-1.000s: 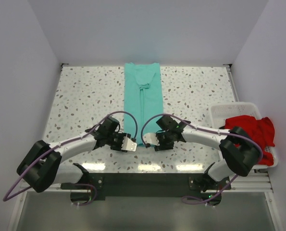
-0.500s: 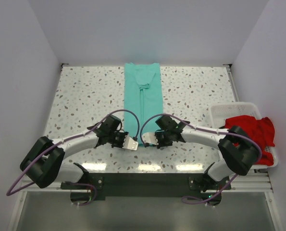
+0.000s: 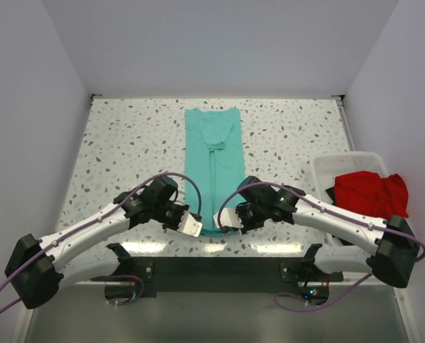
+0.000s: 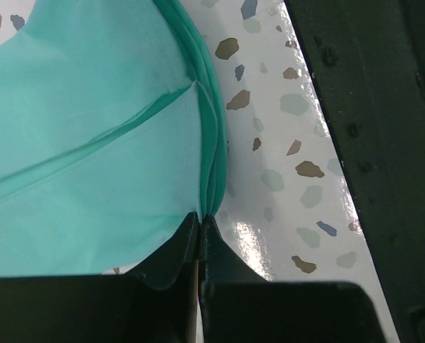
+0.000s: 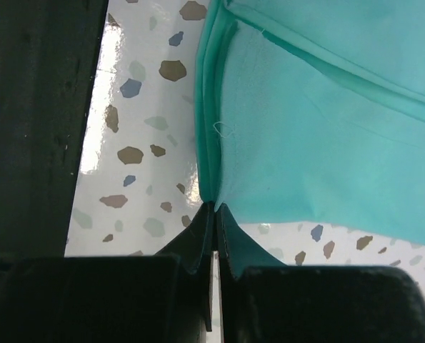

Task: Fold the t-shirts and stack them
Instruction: Fold the tshirt

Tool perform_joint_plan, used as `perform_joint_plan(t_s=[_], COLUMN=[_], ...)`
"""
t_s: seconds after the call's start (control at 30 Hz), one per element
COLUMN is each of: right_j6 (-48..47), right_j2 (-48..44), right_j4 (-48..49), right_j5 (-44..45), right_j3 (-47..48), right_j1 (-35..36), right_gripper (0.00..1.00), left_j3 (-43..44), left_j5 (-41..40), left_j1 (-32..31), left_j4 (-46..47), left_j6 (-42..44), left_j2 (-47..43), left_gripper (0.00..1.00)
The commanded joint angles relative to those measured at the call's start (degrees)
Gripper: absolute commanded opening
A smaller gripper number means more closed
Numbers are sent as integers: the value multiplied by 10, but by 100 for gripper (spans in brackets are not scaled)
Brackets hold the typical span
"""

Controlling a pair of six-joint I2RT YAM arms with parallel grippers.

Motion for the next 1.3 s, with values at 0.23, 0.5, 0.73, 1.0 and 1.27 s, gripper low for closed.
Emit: perform_joint_plan(t_s=[0.23,0.5,0.73,1.0,1.27], right_j6=[-45,-123,-185,-220,-241], right_j2=[7,98,180,271,357], right_j4=[-83,-57,-61,-65,-60], right_j5=[-33,-45,-58,-68,-70], right_j3=[100,175,257,349,425], right_j1=[-83,-164,-219,-259,-287], right_gripper=[0,0,0,0,0], left_j3=[134,217,293,376,428], left_j5=[56,57,67,68,61], left_j1=[100,156,203,234,254], left_j4=[-87,-57,-51,-31,-6], left_j6=[11,51,87,113,133], left_j2=[55,151,232,327,407], left_gripper=[0,0,0,0,0])
